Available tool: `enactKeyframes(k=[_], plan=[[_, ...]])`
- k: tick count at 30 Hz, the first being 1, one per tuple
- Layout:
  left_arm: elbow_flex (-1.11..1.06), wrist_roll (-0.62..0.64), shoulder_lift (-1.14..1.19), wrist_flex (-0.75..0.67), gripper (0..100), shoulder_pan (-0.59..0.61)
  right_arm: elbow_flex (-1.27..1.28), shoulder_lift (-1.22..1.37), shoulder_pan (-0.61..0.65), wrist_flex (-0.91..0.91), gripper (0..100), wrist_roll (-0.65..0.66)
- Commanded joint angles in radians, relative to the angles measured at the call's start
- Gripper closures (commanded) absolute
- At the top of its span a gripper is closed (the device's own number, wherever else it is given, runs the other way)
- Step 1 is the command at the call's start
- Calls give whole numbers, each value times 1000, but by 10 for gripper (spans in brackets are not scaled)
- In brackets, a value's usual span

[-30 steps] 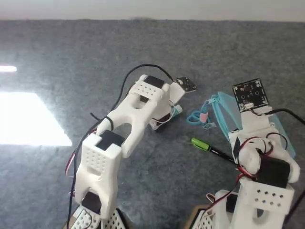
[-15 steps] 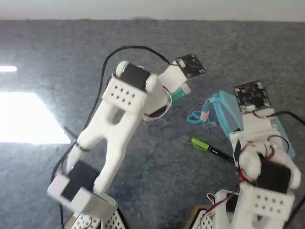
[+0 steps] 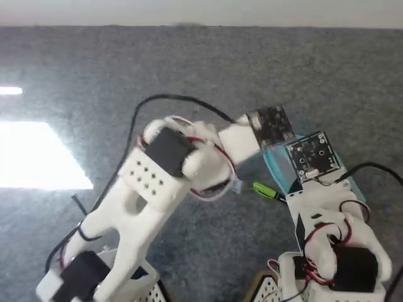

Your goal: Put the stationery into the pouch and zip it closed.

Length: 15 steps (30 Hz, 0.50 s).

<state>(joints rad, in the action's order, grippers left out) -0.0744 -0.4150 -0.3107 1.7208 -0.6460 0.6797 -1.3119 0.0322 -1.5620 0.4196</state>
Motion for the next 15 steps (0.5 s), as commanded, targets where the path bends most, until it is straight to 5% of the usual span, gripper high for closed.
enactKeyframes(k=[1,15], plan=[[-71,17,-52,-14,988,-25,-63,13,1,7,990,-23],[-180,103,-44,-158,988,-72,-64,8,5,1,990,-20]])
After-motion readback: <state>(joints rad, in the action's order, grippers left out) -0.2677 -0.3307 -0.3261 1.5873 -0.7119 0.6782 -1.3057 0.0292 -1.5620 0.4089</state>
